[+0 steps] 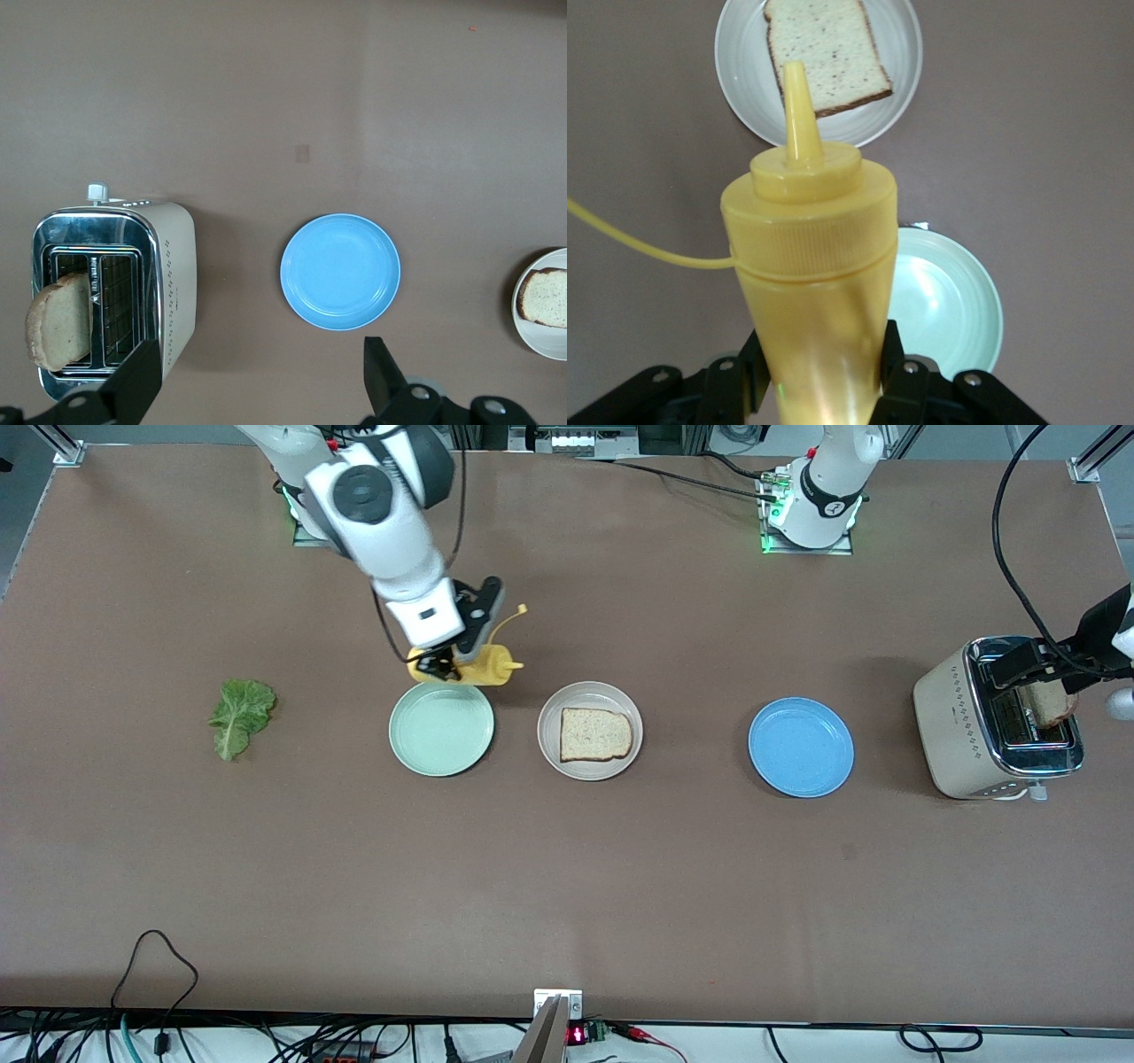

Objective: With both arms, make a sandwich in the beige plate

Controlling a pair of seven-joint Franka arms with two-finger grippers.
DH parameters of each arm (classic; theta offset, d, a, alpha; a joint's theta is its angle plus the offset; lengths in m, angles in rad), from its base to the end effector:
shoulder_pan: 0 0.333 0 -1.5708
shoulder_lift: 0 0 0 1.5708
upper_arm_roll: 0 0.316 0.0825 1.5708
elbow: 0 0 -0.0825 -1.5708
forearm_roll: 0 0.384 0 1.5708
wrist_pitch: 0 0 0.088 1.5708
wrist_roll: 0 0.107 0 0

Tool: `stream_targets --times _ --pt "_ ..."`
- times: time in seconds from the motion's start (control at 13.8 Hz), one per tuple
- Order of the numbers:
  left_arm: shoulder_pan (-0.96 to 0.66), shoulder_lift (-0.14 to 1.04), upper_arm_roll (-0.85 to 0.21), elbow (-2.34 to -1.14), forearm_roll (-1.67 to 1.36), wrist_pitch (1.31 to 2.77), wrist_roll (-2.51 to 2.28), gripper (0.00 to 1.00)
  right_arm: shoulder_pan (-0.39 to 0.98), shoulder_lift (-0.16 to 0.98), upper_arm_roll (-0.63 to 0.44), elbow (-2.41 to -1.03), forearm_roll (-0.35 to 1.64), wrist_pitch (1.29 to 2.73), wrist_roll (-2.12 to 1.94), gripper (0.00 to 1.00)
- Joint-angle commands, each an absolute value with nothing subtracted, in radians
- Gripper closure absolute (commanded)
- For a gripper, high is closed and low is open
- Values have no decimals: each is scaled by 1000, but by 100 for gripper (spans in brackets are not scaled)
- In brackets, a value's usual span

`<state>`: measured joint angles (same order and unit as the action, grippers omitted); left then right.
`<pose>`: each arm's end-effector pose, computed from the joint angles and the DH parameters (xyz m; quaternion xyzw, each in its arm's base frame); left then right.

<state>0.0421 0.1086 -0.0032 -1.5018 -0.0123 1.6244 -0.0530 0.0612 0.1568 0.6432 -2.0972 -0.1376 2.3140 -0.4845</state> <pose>0.5923 0.0219 0.5997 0.9989 0.0462 0.0070 0.0064 0.4437 0.3646 0.3698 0.8050 0.5913 0.0477 0.0008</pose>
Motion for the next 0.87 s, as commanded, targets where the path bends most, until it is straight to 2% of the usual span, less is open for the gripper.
stream_targets --times 0.0,0.22,0.43,0.51,0.8 --pt "58 109 1 -1502 -67 1611 -37 0 129 273 634 -2013 -266 2306 -391 100" --pt "66 110 2 -1503 -68 1606 -40 0 216 380 566 -1930 -343 2293 -330 100" --pt "63 110 -3 -1503 -55 1608 -40 0 430 498 370 -1771 -360 2231 -324 100" --pt "64 110 -3 -1503 -55 1608 -40 0 471 518 336 -1749 -359 2229 -322 100" --pt "66 112 -3 -1505 -55 1608 -38 0 485 548 328 -1740 -377 2229 -308 100"
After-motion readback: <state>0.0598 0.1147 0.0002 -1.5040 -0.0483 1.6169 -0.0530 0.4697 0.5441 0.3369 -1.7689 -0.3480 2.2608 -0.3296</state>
